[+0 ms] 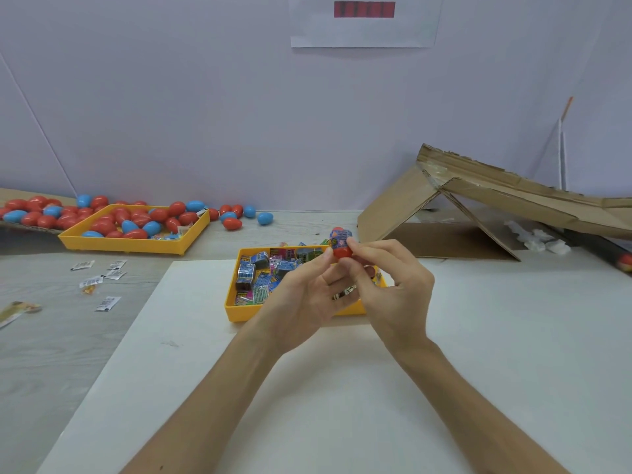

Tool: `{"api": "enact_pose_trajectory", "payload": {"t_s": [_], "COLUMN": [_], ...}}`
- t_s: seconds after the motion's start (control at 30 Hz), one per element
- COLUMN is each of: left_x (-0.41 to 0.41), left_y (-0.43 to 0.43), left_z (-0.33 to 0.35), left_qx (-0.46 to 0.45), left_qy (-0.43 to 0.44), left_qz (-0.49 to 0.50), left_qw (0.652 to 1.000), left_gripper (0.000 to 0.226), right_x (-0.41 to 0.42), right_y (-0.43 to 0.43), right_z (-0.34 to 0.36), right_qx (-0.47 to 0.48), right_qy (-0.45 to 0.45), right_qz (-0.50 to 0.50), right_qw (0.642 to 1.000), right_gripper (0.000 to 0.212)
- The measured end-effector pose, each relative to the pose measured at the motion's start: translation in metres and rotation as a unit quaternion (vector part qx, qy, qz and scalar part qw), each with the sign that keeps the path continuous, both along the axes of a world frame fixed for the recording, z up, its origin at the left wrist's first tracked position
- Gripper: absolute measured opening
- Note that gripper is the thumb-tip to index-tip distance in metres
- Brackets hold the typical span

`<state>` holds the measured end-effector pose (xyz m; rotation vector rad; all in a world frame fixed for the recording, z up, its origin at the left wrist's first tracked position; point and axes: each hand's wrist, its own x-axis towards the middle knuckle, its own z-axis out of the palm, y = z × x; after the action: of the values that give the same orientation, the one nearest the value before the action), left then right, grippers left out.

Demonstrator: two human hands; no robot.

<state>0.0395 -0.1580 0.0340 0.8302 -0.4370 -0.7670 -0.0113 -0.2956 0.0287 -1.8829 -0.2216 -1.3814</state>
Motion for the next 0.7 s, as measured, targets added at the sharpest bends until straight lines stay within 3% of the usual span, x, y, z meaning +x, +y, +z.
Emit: {"api": "enact_pose_trajectory", "payload": {"t_s": [0.2,0.33,0.4,0.53,0.6,0.7], "left_x": [0.0003,0.0028,0.0040,0.0038,0.0022,0.0013], "left_y": [-0.0018,-0.0018,-0.0016,-0.0030,-0.0036,-0.0041], "left_z": [0.0032,0.0028,0.0036,0.0023,0.0015,0.0015], "left_qx": [0.012,0.031,0.024,0.014,0.012,0.016], "left_qy": [-0.034,-0.038,-0.032,-0.037,-0.057,-0.067], "left_qz": [0.056,0.128,0.141,0.156,0.147,0.144], "left_qw": [0.998,0.991,0.989,0.987,0.987,0.987], "left_gripper": [0.037,0.052,0.043,0.035,0.039,0.048], "right_x": [-0.0001,0.0005,0.0007,0.0003,0.0005,0.0009], "right_y": [0.0010,0.0011,0.0002,-0.0023,-0.0020,-0.0010], "right_z": [0.0039,0.0058,0.0076,0.0099,0.0087,0.0082], "right_qx": [-0.007,0.090,0.112,0.041,-0.006,0.000], "right_qy": [0.057,0.107,0.128,0.107,0.087,0.081], "right_qz": [0.048,0.106,0.115,0.095,0.088,0.097], "right_qw": [0.997,0.985,0.979,0.989,0.992,0.992], "right_gripper": [0.031,0.021,0.026,0.041,0.035,0.026]}}
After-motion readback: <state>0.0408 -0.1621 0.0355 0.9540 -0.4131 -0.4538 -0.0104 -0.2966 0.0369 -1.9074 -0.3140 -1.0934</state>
